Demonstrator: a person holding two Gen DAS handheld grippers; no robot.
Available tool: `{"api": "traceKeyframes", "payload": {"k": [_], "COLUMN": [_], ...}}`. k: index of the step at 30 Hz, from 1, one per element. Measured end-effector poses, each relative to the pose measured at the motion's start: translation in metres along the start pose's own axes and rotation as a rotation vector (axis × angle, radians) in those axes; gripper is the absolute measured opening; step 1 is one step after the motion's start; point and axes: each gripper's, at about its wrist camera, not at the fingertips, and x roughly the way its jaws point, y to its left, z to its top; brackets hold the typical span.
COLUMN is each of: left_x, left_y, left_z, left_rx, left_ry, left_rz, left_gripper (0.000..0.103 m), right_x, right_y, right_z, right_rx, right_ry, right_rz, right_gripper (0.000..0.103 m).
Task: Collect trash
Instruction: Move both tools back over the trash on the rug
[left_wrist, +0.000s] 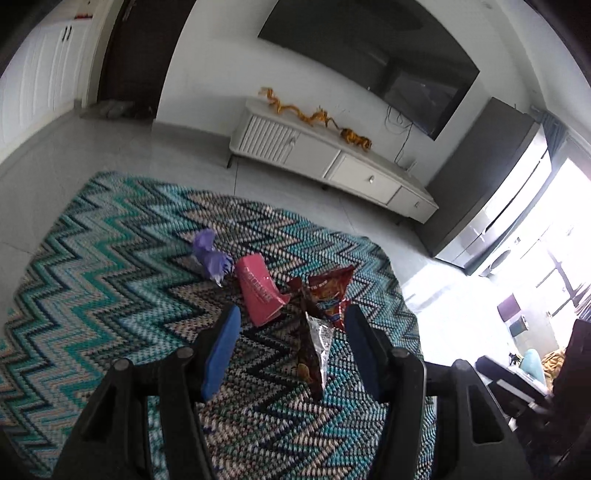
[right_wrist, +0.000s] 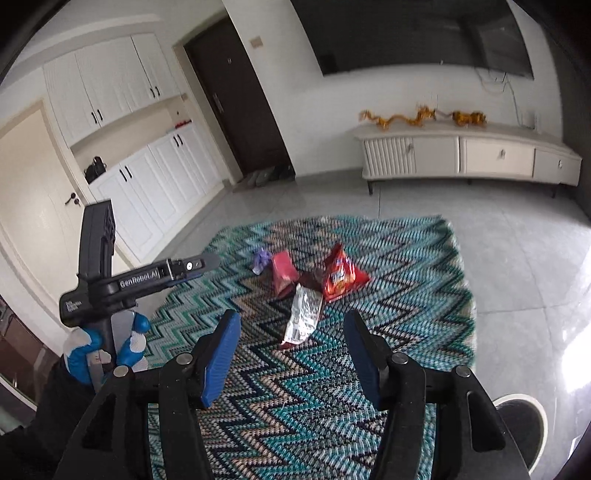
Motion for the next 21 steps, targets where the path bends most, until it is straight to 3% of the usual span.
{"api": "traceKeyframes", "payload": {"k": [10, 21], "left_x": [0.095, 0.137], "left_y": [0.013, 0.02], "left_z": [0.01, 0.01], "left_rx": [-0.074, -0.098], "left_ry": [0.132, 0.171], "left_rz": [0.017, 0.078], "left_gripper": [0.057, 0.054], "right_x": [0.104, 0.155], "right_y": [-0.019, -0.028], "right_z": [-0.012, -0.019], "right_rx": [0.029, 0.048], "right_ry": [0.148, 0.196], "right_rz": [0.053, 0.067], "right_gripper": [0.058, 0.058]}}
